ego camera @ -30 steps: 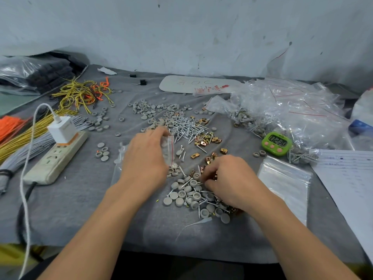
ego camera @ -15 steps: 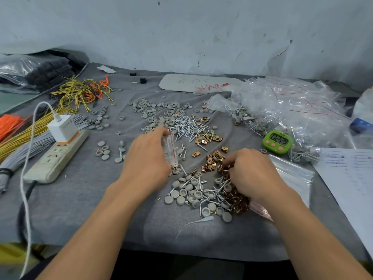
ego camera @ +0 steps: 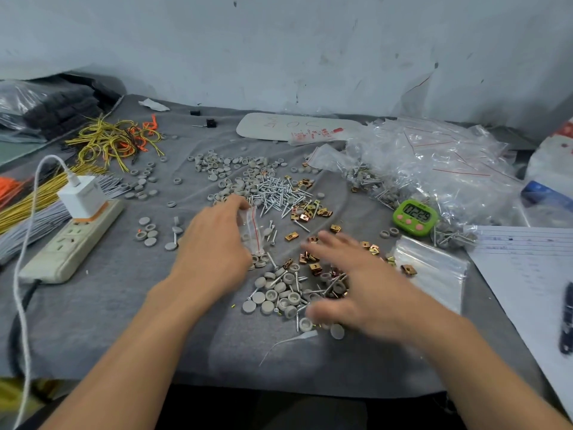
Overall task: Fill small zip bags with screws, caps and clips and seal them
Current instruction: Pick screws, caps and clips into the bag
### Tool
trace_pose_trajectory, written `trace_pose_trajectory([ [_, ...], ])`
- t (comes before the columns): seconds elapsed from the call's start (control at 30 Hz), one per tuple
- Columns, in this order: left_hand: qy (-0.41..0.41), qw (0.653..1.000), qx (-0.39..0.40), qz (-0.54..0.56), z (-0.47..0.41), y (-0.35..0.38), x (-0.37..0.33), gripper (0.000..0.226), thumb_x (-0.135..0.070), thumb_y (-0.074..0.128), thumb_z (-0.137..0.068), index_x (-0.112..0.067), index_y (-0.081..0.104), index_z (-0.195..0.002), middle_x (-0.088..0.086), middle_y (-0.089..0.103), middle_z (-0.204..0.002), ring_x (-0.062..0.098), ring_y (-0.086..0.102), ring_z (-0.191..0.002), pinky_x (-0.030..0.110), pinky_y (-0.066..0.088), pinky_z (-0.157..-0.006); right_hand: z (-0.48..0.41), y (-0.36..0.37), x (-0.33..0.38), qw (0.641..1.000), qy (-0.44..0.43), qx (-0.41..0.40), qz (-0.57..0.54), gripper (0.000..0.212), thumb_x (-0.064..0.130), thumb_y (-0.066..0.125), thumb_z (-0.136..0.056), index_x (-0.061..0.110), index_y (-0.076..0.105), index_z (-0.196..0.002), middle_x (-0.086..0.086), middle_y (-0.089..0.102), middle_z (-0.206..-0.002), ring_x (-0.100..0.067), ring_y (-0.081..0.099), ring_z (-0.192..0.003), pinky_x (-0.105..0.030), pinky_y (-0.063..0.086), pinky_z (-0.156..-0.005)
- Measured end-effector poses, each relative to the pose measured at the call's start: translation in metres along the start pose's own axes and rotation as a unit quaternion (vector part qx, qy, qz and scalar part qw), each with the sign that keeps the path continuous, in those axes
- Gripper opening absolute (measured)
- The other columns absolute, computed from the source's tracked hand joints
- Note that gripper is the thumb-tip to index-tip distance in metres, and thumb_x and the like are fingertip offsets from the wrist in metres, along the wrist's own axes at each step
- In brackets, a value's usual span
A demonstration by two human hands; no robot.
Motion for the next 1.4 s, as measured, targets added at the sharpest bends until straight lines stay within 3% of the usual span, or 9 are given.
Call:
trace_pose_trajectory([
  [0.17, -0.002, 1.000, 0.004, 0.007, 0.000, 0.001, -0.001, 0.065, -0.002, 0.070, -0.075, -0.032, 0.049, -0.129, -0.003, 0.064, -0.117, 0.021, 0.054, -0.105, 0.032, 0.036, -0.077, -0.014, 0.035, 0.002, 0.993, 0.006, -0.002, 0.119, 0.090, 0.092, 0.021, -0.080, 0.052, 0.002, -0.159, 0.012, -0.006, -0.170, -0.013, -0.010, -0.158, -0.038, -0.006, -0.124],
  [0.5, -0.001, 1.000, 0.015, 0.010, 0.002, 0.000, -0.001, 0.067, -0.001, 0.067, -0.071, -0.032, 0.050, -0.128, -0.005, 0.062, -0.114, 0.022, 0.055, -0.107, 0.033, 0.035, -0.076, -0.060, 0.020, -0.024, 0.985, 0.077, -0.083, 0.131, 0.061, 0.062, 0.032, -0.104, 0.036, 0.026, -0.159, 0.002, 0.022, -0.170, -0.022, 0.018, -0.155, -0.046, 0.018, -0.122],
  [0.6, 0.002, 1.000, 0.006, 0.006, 0.001, -0.001, 0.002, 0.065, -0.001, 0.066, -0.072, -0.030, 0.051, -0.128, -0.001, 0.064, -0.119, 0.025, 0.056, -0.111, 0.033, 0.034, -0.076, -0.061, 0.002, -0.030, 0.989, 0.097, -0.109, 0.005, 0.054, 0.052, 0.039, -0.106, 0.033, 0.036, -0.157, -0.001, 0.033, -0.166, -0.023, 0.030, -0.152, -0.043, 0.026, -0.120],
  [0.73, -0.005, 1.000, -0.001, 0.003, -0.002, -0.002, 0.005, 0.068, -0.003, 0.069, -0.073, -0.031, 0.051, -0.132, -0.001, 0.064, -0.123, 0.025, 0.055, -0.112, 0.032, 0.033, -0.078, -0.040, -0.027, -0.043, 0.964, 0.137, -0.208, -0.091, 0.033, 0.026, 0.061, -0.101, 0.032, 0.066, -0.133, 0.005, 0.071, -0.129, -0.016, 0.067, -0.112, -0.032, 0.049, -0.103],
  [0.83, -0.003, 1.000, 0.002, -0.004, -0.002, -0.001, 0.004, 0.066, -0.005, 0.070, -0.075, -0.032, 0.050, -0.131, -0.001, 0.064, -0.122, 0.025, 0.056, -0.110, 0.033, 0.033, -0.076, -0.019, -0.034, -0.056, 0.959, 0.173, -0.214, -0.070, 0.022, 0.011, 0.069, -0.092, 0.030, 0.079, -0.097, 0.012, 0.076, -0.092, 0.007, 0.065, -0.078, -0.016, 0.055, -0.081],
  [1.0, -0.002, 1.000, 0.010, 0.005, -0.001, 0.003, 0.000, 0.066, -0.002, 0.067, -0.074, -0.033, 0.048, -0.129, -0.002, 0.063, -0.116, 0.025, 0.056, -0.107, 0.033, 0.035, -0.075, 0.004, -0.032, -0.059, 0.969, 0.175, -0.169, -0.051, 0.027, 0.013, 0.078, -0.081, 0.039, 0.076, -0.085, 0.025, 0.064, -0.075, 0.012, 0.057, -0.068, -0.004, 0.037, -0.054],
  [1.17, 0.009, 1.000, 0.015, 0.004, 0.000, 0.008, -0.006, 0.066, -0.002, 0.068, -0.073, -0.032, 0.049, -0.129, -0.001, 0.062, -0.119, 0.025, 0.056, -0.110, 0.033, 0.035, -0.077, 0.009, -0.032, -0.064, 0.972, 0.194, -0.133, 0.003, 0.036, 0.008, 0.072, -0.085, 0.041, 0.076, -0.098, 0.027, 0.059, -0.080, 0.008, 0.053, -0.073, -0.003, 0.034, -0.056],
  [1.3, 0.012, 1.000, 0.022, 0.001, 0.001, 0.009, -0.010, 0.067, -0.002, 0.066, -0.072, -0.033, 0.048, -0.128, 0.001, 0.063, -0.118, 0.027, 0.056, -0.108, 0.034, 0.035, -0.075, 0.004, -0.035, -0.055, 0.961, 0.201, -0.188, 0.009, 0.024, 0.012, 0.074, -0.086, 0.035, 0.078, -0.091, 0.017, 0.068, -0.085, -0.008, 0.064, -0.080, -0.020, 0.047, -0.071],
  [1.4, 0.011, 1.000, 0.024, -0.002, 0.001, 0.010, -0.010, 0.069, -0.001, 0.067, -0.071, -0.033, 0.049, -0.130, 0.002, 0.063, -0.120, 0.028, 0.056, -0.110, 0.034, 0.035, -0.076, 0.003, -0.031, -0.042, 0.973, 0.170, -0.155, -0.005, 0.012, 0.023, 0.080, -0.081, 0.034, 0.079, -0.077, 0.021, 0.068, -0.070, -0.002, 0.064, -0.071, -0.015, 0.046, -0.061],
])
Point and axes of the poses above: each hand's wrist, its own z-axis away from the middle knuckle, its own y-axis out of the palm, x = y × z, the point moved 3 cm from there along -z, towards the middle knuckle
